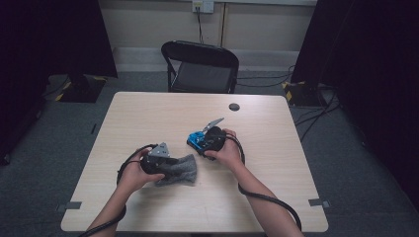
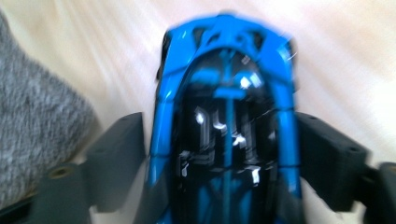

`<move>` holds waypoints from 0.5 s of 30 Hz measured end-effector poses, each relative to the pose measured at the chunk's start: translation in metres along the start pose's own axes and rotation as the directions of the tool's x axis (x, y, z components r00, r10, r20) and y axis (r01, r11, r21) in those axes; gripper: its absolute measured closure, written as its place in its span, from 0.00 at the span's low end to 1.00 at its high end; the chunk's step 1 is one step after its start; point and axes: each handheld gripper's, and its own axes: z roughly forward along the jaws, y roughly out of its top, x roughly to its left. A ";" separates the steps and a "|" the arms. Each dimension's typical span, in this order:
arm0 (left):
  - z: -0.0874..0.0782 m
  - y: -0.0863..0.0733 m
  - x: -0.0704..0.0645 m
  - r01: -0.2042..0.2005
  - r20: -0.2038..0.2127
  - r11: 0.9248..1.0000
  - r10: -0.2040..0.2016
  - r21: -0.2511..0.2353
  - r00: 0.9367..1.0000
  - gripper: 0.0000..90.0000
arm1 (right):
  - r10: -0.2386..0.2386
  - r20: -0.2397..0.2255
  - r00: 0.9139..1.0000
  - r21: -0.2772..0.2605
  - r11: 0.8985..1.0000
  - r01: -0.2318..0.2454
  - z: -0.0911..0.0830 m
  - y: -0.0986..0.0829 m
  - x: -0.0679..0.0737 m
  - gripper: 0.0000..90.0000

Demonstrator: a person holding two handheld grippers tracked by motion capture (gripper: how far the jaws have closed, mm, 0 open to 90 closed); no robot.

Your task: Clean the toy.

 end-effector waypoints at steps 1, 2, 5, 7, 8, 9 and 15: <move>0.001 -0.001 0.000 0.001 -0.005 1.000 -0.001 0.001 1.000 0.50 | -0.003 0.003 1.000 0.015 1.000 0.003 0.001 -0.001 0.001 0.19; 0.002 -0.001 0.001 0.000 -0.004 1.000 0.000 0.006 1.000 0.49 | 0.000 0.007 1.000 0.009 1.000 0.000 0.001 -0.002 0.002 0.19; 0.004 -0.001 0.000 -0.005 -0.003 1.000 0.006 0.006 1.000 0.48 | 0.016 0.014 1.000 0.015 1.000 -0.017 0.001 -0.001 0.003 0.21; 0.005 0.000 -0.001 -0.015 -0.004 1.000 0.016 0.007 1.000 0.48 | 0.047 0.032 0.998 -0.009 0.999 -0.047 -0.001 -0.004 0.001 0.28; 0.005 0.000 -0.002 -0.019 0.001 1.000 0.019 0.001 1.000 0.48 | 0.047 0.031 0.998 -0.023 0.999 -0.046 -0.001 -0.005 0.001 0.28; 0.005 0.000 -0.002 -0.022 0.007 1.000 0.022 0.002 1.000 0.48 | 0.051 0.033 0.998 -0.031 0.998 -0.050 -0.001 -0.006 0.002 0.28; 0.007 -0.003 -0.001 -0.023 0.015 1.000 0.023 0.012 1.000 0.48 | 0.048 0.042 0.998 -0.041 0.998 -0.046 -0.001 -0.007 0.003 0.28</move>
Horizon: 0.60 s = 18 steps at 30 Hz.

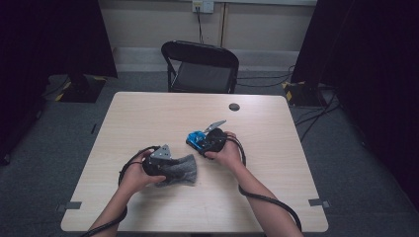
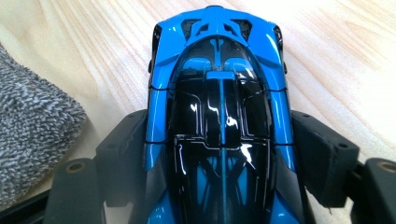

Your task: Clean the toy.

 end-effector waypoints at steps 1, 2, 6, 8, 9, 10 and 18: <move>0.000 0.000 0.000 0.000 0.000 1.000 0.000 0.000 1.000 0.48 | 0.003 -0.002 1.000 0.003 1.000 -0.003 0.000 0.000 0.000 0.29; 0.000 0.000 0.000 0.004 0.001 1.000 -0.004 -0.002 1.000 0.48 | 0.006 -0.001 1.000 0.004 1.000 -0.006 0.000 0.001 0.000 0.29; 0.001 -0.001 0.002 0.007 0.010 1.000 -0.007 0.001 1.000 0.48 | -0.006 -0.001 1.000 0.024 1.000 0.006 0.001 0.005 0.000 0.29; 0.001 -0.001 0.002 0.014 0.013 1.000 -0.014 -0.004 1.000 0.48 | -0.034 -0.001 0.999 0.023 0.999 0.034 0.001 0.009 0.000 0.28; 0.002 -0.002 0.003 0.011 0.014 1.000 -0.011 -0.003 1.000 0.48 | -0.039 -0.001 0.999 0.022 0.999 0.039 0.001 0.011 0.000 0.26; 0.002 -0.002 0.003 0.013 0.016 1.000 -0.013 -0.003 1.000 0.47 | -0.040 -0.004 0.999 0.021 0.999 0.040 0.002 0.012 0.000 0.25; 0.005 -0.003 0.003 0.008 0.017 1.000 -0.008 -0.010 1.000 0.44 | -0.013 0.003 1.000 0.024 1.000 0.013 0.010 0.014 0.001 0.29</move>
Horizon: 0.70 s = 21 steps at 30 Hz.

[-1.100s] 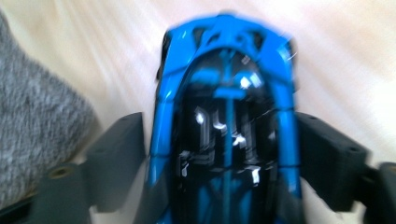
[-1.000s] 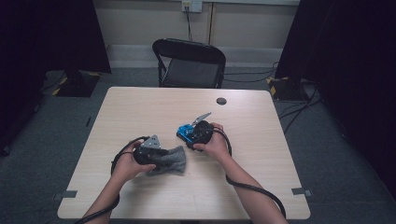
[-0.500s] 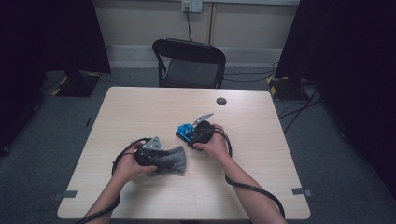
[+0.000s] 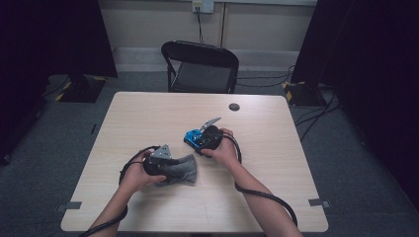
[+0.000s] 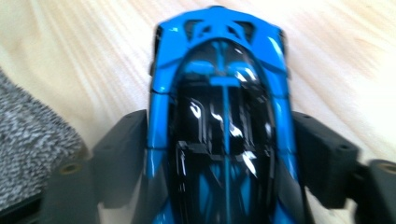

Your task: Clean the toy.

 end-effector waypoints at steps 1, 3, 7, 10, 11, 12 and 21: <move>0.000 0.000 -0.001 -0.006 -0.001 1.000 0.006 0.002 1.000 0.44 | 0.002 0.000 1.000 -0.003 1.000 -0.002 0.000 0.000 0.000 0.29; 0.001 0.000 -0.001 -0.023 -0.005 1.000 0.023 0.008 1.000 0.44 | 0.009 -0.002 1.000 -0.001 1.000 -0.009 0.000 0.000 0.000 0.29; 0.002 -0.002 -0.003 -0.044 -0.006 0.999 0.044 0.008 0.999 0.44 | 0.019 0.009 1.000 0.029 0.999 -0.019 -0.002 0.002 0.002 0.29; 0.003 -0.002 -0.004 -0.042 -0.011 0.999 0.042 0.007 0.999 0.44 | 0.018 0.010 1.000 0.032 0.999 -0.018 -0.003 0.001 0.002 0.29; 0.003 -0.003 -0.003 -0.039 -0.010 0.999 0.039 0.005 0.999 0.45 | 0.017 0.010 1.000 0.028 0.999 -0.017 -0.003 0.000 0.002 0.29; 0.003 -0.003 -0.003 -0.041 -0.009 0.999 0.041 0.005 0.999 0.45 | 0.013 0.011 1.000 0.018 1.000 -0.014 -0.004 -0.001 0.002 0.29; 0.002 -0.003 -0.002 -0.042 -0.006 0.999 0.042 0.009 0.999 0.45 | -0.051 -0.013 0.999 0.001 0.999 0.051 -0.007 -0.006 0.000 0.28</move>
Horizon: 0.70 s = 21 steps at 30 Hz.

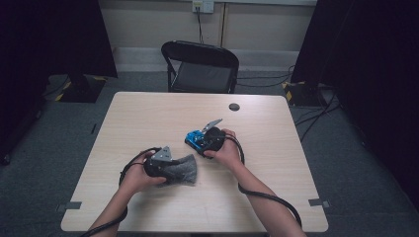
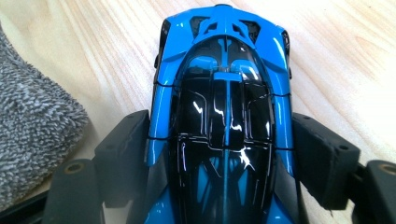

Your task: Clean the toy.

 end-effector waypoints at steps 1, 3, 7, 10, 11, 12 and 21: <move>0.000 0.000 0.000 0.002 0.001 1.000 -0.002 -0.002 1.000 0.45 | -0.001 -0.002 1.000 0.001 1.000 0.001 0.000 0.000 0.000 0.28; 0.000 0.000 0.000 0.002 0.001 1.000 -0.002 -0.002 1.000 0.45 | -0.007 -0.002 1.000 0.004 1.000 0.007 0.000 0.001 -0.001 0.27; 0.000 0.000 0.000 0.004 0.000 1.000 -0.004 -0.004 1.000 0.45 | 0.009 -0.003 1.000 -0.008 1.000 -0.009 -0.001 0.004 -0.002 0.28; 0.000 0.000 0.000 0.006 0.000 1.000 -0.006 -0.004 1.000 0.44 | 0.015 -0.003 1.000 -0.020 1.000 -0.015 -0.002 0.006 -0.002 0.27; 0.000 0.000 0.000 0.006 0.000 1.000 -0.006 -0.003 1.000 0.44 | 0.014 -0.005 1.000 -0.020 1.000 -0.015 -0.002 0.007 -0.002 0.27; 0.000 0.000 0.000 0.008 0.001 1.000 -0.008 -0.004 1.000 0.44 | 0.013 -0.004 1.000 -0.017 1.000 -0.013 -0.003 0.008 -0.003 0.26; 0.000 0.000 0.000 0.019 0.004 1.000 -0.019 -0.010 1.000 0.44 | 0.012 0.002 1.000 -0.025 1.000 -0.012 0.003 0.014 -0.001 0.24</move>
